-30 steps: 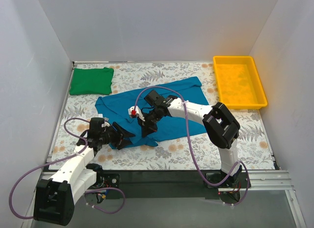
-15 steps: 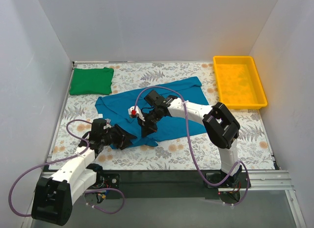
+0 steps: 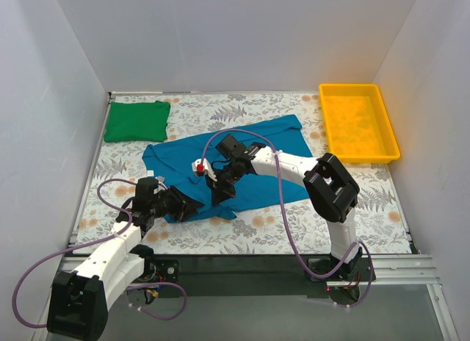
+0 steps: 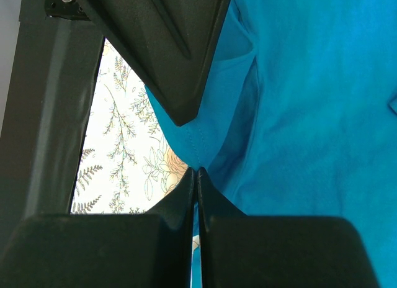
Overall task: Fold and stack the t-shirts
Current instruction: Fold the tshirt
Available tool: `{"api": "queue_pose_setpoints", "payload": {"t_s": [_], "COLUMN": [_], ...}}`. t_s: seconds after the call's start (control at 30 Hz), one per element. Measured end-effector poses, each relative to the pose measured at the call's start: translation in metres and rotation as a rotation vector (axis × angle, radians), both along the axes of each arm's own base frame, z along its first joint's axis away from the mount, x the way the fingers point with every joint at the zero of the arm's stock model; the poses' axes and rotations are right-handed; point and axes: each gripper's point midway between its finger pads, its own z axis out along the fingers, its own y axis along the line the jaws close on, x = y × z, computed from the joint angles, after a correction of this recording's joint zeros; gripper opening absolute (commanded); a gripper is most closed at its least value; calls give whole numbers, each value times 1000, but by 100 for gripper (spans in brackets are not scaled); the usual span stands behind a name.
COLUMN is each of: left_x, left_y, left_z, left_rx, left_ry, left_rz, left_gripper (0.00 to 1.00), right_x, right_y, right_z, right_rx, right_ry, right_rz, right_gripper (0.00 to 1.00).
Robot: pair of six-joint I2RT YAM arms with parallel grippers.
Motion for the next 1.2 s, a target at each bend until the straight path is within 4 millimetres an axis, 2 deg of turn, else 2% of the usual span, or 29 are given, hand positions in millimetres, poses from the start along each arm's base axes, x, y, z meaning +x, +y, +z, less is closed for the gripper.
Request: {"api": "queue_pose_setpoints", "payload": {"t_s": [0.17,0.2,0.33,0.37,0.43,0.47,0.53,0.63,0.7,0.77,0.87,0.93,0.97,1.07,1.2], "left_x": [0,0,0,0,0,0,0,0,0,-1,-2,-2,-2,-2,-4], "left_y": [0,0,0,0,0,0,0,0,0,-1,-2,-2,-2,-3,-4], "left_z": [0,-1,0,0,0,0,1,4,6,7,9,11,12,14,16], "left_rx": [0,0,0,0,0,0,-2,-6,-9,-14,-21,-24,-26,-32,-40], "left_ry": [4,5,5,5,5,4,-2,-13,-21,-27,-33,-38,-41,-52,-55], "left_rz": [2,2,2,2,2,2,1,0,-1,-4,-11,-13,-14,-19,-29], "left_gripper": [11,0,0,0,0,0,0,0,0,0,0,0,0,0,0], "right_x": [0,0,0,0,0,0,3,5,6,15,49,73,82,88,73], "right_y": [0,0,0,0,0,-1,-3,-19,-42,-70,-122,-166,-190,-248,-287], "right_z": [0,0,0,0,0,-1,-2,3,13,30,58,69,70,56,22], "right_rx": [0,0,0,0,-4,-6,-11,-18,-16,2,42,44,28,-60,-193], "right_ry": [0,0,0,0,2,-3,-29,-93,-148,-216,-336,-420,-463,-544,-565], "right_rz": [0,0,0,0,-3,-2,-2,-8,-28,-75,-215,-325,-379,-470,-471], "right_gripper": [1,1,3,17,36,53,68,98,98,98,96,95,94,91,83]}}
